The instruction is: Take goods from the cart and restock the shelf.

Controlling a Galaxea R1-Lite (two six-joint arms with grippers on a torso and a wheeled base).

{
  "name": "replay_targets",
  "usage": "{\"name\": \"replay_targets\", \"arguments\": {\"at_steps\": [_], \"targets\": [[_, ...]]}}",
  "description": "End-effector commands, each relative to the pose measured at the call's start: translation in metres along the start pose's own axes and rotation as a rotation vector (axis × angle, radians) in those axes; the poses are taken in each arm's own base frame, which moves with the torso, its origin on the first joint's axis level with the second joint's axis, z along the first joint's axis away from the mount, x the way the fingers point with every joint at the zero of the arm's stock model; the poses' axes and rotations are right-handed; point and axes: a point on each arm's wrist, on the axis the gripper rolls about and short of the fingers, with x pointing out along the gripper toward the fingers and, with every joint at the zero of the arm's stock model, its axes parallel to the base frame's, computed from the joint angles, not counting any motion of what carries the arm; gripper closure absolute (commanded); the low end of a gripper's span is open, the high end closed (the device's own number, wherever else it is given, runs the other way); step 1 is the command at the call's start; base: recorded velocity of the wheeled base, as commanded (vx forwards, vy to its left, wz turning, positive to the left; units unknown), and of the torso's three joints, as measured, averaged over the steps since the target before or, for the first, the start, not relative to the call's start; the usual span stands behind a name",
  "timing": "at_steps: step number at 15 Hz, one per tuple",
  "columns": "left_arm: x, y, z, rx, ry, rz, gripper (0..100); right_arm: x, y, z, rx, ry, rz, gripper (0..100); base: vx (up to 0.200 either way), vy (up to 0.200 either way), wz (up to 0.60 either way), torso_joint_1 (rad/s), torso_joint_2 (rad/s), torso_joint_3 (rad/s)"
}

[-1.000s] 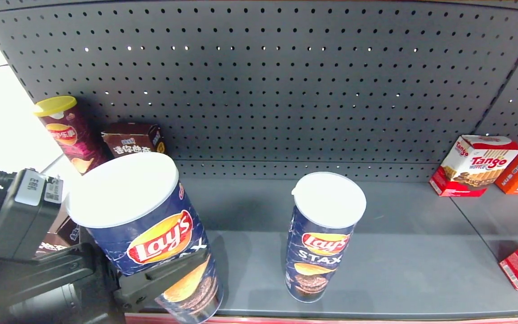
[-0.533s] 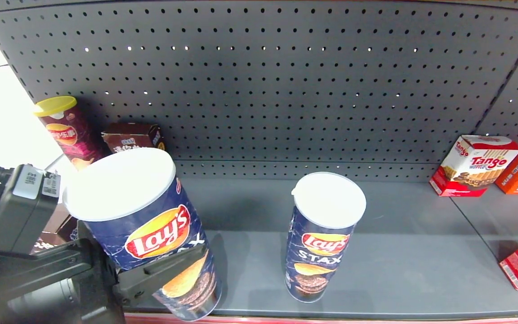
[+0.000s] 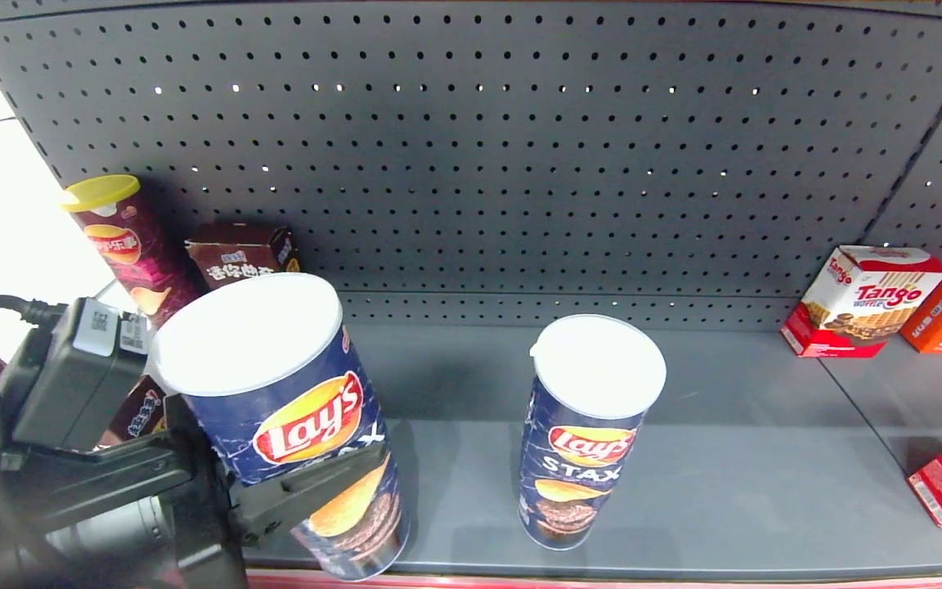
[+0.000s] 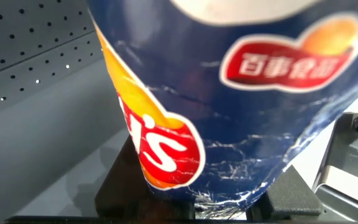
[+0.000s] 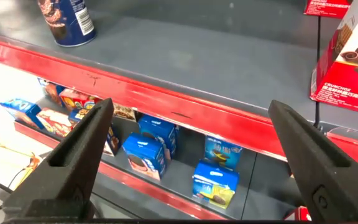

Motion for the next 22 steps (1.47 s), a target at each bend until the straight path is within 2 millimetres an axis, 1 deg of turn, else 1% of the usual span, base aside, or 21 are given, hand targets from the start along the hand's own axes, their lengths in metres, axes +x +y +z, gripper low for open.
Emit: {"name": "replay_targets", "arguments": {"at_steps": [1, 2, 3, 4, 7, 9, 11, 12, 13, 16, 18, 20, 21, 22], "targets": [[0.023, 0.01, 0.008, -0.002, 0.006, 0.004, 100, 0.0, 0.0, 0.0, 0.0, 0.003, 0.001, 0, 0.0, 0.0, 0.0, 0.0, 0.0, 0.0], [0.029, 0.013, 0.011, 0.0, 0.002, 0.005, 100, 0.0, 0.0, 0.0, 0.0, 0.001, 0.001, 0, 0.0, 0.0, 0.0, 0.0, 0.0, 0.0], [0.046, 0.025, 0.021, 0.007, -0.017, 0.032, 100, 0.0, 0.0, 0.0, 0.0, 0.003, 0.001, 0, 0.0, 0.0, 0.0, 0.0, 0.0, 0.0], [0.051, 0.031, 0.028, 0.018, -0.031, 0.044, 100, 0.0, 0.0, 0.0, 0.001, 0.003, 0.001, 0, 0.0, 0.0, 0.0, 0.0, 0.0, 0.0], [0.073, 0.042, 0.031, 0.013, -0.013, 0.042, 100, 0.0, 0.0, 0.0, 0.0, 0.001, 0.001, 0, 0.0, 0.0, 0.0, 0.0, 0.0, 0.0], [0.089, 0.051, 0.037, 0.066, -0.023, -0.033, 100, 0.0, 0.0, 0.0, 0.001, 0.001, 0.001, 0, 0.0, 0.0, 0.0, 0.0, 0.0, 0.0], [0.103, 0.063, 0.034, 0.075, 0.02, -0.042, 100, 0.0, 0.0, 0.0, 0.0, 0.003, 0.001, 0, 0.0, 0.0, 0.0, 0.0, 0.0, 0.0], [0.115, 0.077, 0.034, 0.102, 0.031, -0.022, 100, 0.0, 0.0, 0.0, 0.0, 0.003, 0.001, 0, 0.0, 0.0, 0.0, 0.0, 0.0, 0.0], [0.127, 0.086, 0.034, 0.104, 0.029, -0.016, 100, 0.0, 0.0, 0.0, 0.001, 0.003, 0.001, 0, 0.0, 0.0, 0.0, 0.0, 0.0, 0.0], [0.156, 0.101, 0.032, 0.114, 0.017, -0.015, 100, 0.0, 0.0, 0.0, 0.0, 0.003, 0.001, 0, 0.0, 0.0, 0.0, 0.0, 0.0, 0.0], [0.164, 0.105, 0.028, 0.111, 0.019, -0.052, 100, 0.0, 0.0, 0.0, 0.0, 0.003, 0.001, 0, 0.0, 0.0, 0.0, 0.0, 0.0, 0.0], [0.166, 0.106, 0.026, 0.107, 0.024, -0.062, 100, 0.0, 0.0, 0.0, 0.0, 0.001, 0.001, 0, 0.0, 0.0, 0.0, 0.0, 0.0, 0.0], [0.176, 0.111, 0.022, 0.11, 0.021, -0.063, 100, 0.0, 0.0, 0.0, 0.0, 0.003, 0.001, 0, 0.0, 0.0, 0.0, 0.0, 0.0, 0.0], [0.178, 0.112, 0.022, 0.11, 0.021, -0.063, 100, 0.0, 0.0, 0.0, 0.0, 0.003, 0.001, 0, 0.0, 0.0, 0.0, 0.0, 0.0, 0.0]]}}
